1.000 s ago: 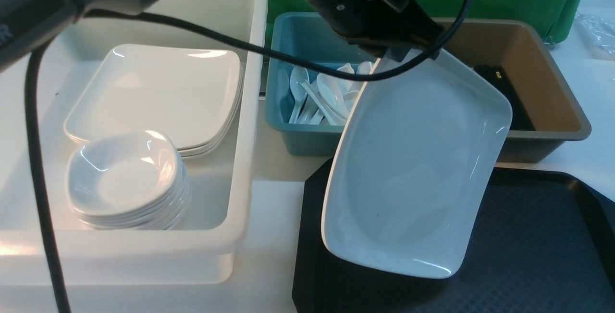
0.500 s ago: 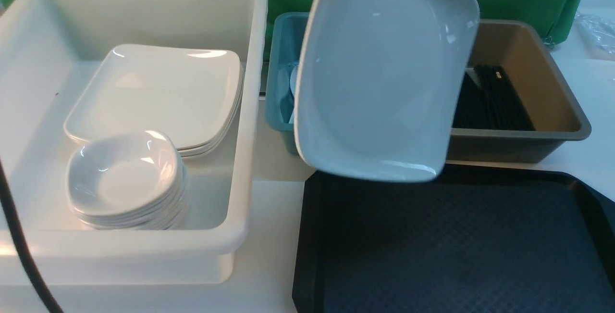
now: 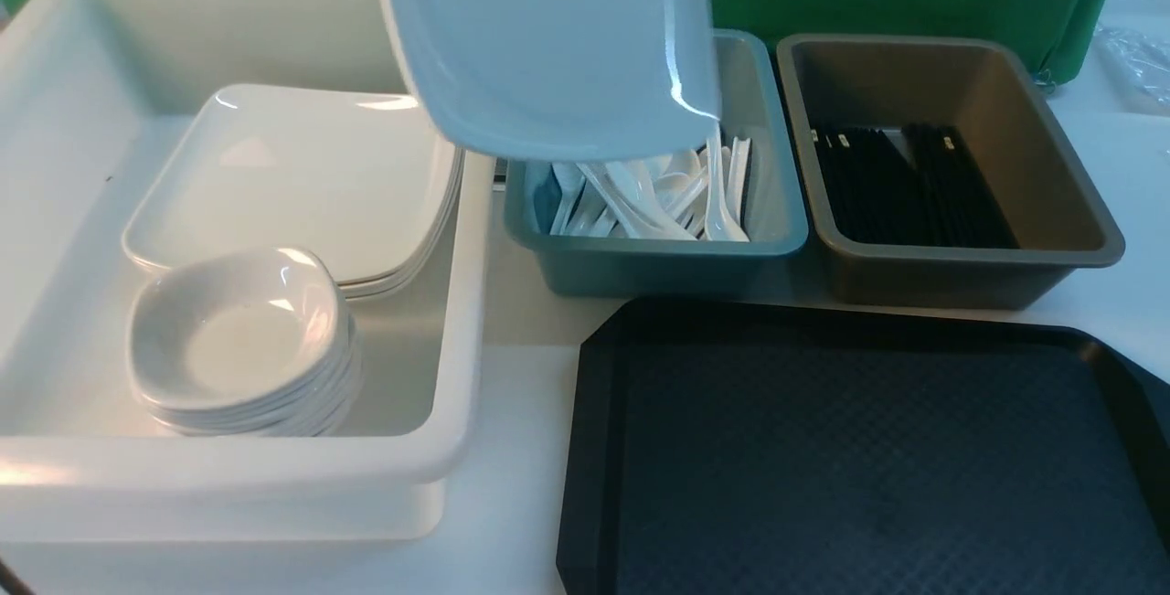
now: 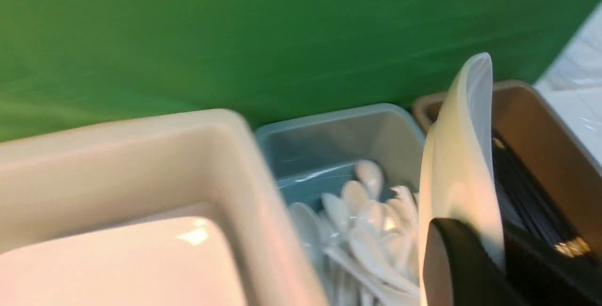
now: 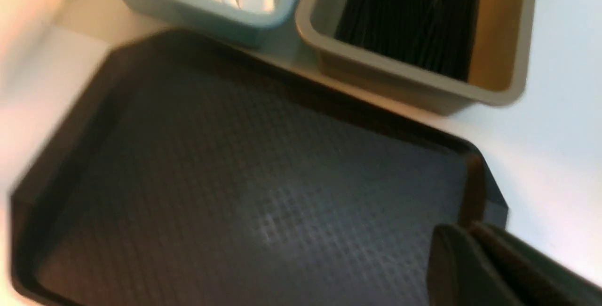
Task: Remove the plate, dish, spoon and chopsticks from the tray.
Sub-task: Use the left arm to put the plate into the large storage box on the left
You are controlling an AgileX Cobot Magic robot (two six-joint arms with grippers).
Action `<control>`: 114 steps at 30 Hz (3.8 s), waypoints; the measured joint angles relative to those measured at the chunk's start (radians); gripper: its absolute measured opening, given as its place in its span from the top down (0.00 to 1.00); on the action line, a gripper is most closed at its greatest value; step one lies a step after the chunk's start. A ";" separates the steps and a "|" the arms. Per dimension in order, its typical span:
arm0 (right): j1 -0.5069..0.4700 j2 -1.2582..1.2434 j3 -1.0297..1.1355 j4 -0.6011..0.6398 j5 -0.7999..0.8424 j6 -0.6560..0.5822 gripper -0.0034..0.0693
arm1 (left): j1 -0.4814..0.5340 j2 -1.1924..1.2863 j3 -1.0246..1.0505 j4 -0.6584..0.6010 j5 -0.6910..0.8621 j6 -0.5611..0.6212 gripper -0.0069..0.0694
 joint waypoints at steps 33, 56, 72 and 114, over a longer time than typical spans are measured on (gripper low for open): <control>0.214 0.562 -0.460 0.464 -0.086 -0.369 0.92 | 0.508 -0.114 0.533 -0.378 -0.363 0.158 0.88; 0.220 0.594 -0.479 0.465 -0.160 -0.349 0.92 | 0.410 -0.204 1.099 -0.993 -0.958 0.684 0.87; 0.270 0.787 -0.696 0.465 0.041 -0.345 0.92 | 0.382 -0.105 1.099 -0.966 -0.975 0.658 0.88; 0.315 0.792 -0.699 0.475 0.091 -0.278 0.92 | 0.381 -0.001 1.099 -0.223 -0.744 0.340 0.49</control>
